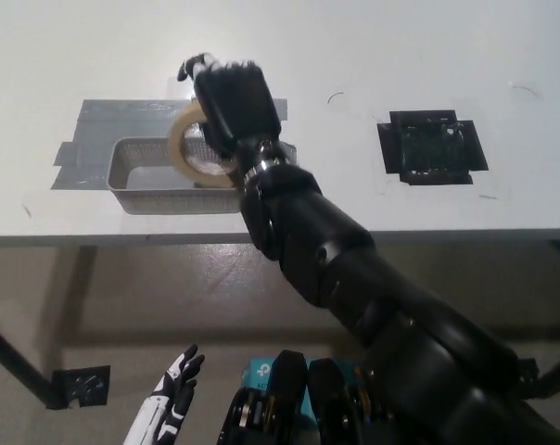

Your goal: The robot picks the tape placed on the black area with right hand and places it in the small grey container.

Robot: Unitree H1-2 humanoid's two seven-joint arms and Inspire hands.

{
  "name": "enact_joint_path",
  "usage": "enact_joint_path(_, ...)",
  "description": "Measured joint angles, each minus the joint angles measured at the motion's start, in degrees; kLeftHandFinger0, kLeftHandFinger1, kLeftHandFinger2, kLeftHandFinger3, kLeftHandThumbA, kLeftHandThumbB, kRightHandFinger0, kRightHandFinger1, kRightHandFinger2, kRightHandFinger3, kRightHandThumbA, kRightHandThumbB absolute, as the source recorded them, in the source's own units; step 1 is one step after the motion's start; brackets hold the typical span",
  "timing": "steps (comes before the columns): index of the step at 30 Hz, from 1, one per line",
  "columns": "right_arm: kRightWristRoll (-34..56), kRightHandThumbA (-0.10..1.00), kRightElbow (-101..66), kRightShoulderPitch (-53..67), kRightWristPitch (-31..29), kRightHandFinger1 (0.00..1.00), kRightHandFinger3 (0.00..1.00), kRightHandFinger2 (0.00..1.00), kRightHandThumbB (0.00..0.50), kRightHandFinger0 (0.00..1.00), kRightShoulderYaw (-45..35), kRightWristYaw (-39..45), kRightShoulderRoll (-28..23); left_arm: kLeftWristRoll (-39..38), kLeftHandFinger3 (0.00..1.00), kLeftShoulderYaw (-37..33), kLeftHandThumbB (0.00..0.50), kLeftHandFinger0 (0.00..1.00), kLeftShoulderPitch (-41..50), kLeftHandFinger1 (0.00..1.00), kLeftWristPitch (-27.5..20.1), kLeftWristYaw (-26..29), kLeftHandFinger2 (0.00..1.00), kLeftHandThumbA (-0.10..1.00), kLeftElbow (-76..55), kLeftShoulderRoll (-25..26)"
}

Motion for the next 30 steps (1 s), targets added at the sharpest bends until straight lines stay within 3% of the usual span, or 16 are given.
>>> enact_joint_path(1, -0.07, 0.63, 0.0, 0.96, 0.24, 1.0, 1.0, 1.0, 0.411, 1.0, 0.41, 0.63, 0.07, 0.04, 1.0, -0.14, 0.132, 1.0, 0.06, 1.0, 0.05, -0.04, 0.95, 1.0, -0.19, 0.02)
enact_joint_path(3, -0.14, 0.81, -0.15, 2.23, 0.97, 1.0, 1.0, 1.0, 0.497, 1.0, 0.84, 1.61, -0.04, 0.19, 1.0, -0.54, 0.16, 1.0, 0.19, 1.0, 0.08, -0.07, 0.9, 1.0, -0.52, 0.15)
enact_joint_path(6, -0.07, 0.9, -0.05, 4.91, 1.91, 1.0, 1.0, 1.0, 0.5, 1.0, 1.16, 4.03, -0.2, 0.23, 1.0, -0.76, 0.165, 1.0, 0.18, 1.0, 0.08, -0.07, 0.87, 1.0, -0.71, 0.16)
enact_joint_path(8, -0.04, 0.9, -0.23, 5.0, 2.07, 1.0, 1.0, 1.0, 0.482, 1.0, 1.15, 4.3, -0.52, 0.2, 1.0, -0.78, 0.149, 1.0, 0.08, 0.99, 0.08, -0.07, 0.86, 1.0, -0.71, 0.17)
enact_joint_path(20, 0.63, 0.99, -0.86, 4.36, 1.63, 1.0, 1.0, 1.0, 0.5, 1.0, -0.15, 6.66, -1.66, -0.01, 1.0, -0.79, 0.118, 1.0, -0.43, 0.98, 0.36, -0.16, 0.88, 1.0, -0.72, 0.22)
enact_joint_path(27, 3.95, 1.0, -9.21, 4.52, -0.61, 1.0, 1.0, 1.0, 0.5, 1.0, -4.95, 14.78, -5.42, 0.02, 1.0, -0.58, 0.128, 0.96, -1.19, 0.98, 0.84, -0.14, 0.87, 1.0, -0.82, 0.3)
enact_joint_path(30, 4.93, 1.0, -16.1, 5.87, -0.55, 1.0, 1.0, 1.0, 0.498, 1.0, -6.12, 17.95, -7.9, -0.01, 1.0, -0.51, 0.127, 0.96, -1.65, 1.0, 1.01, -0.14, 0.94, 1.0, -0.76, 0.29)
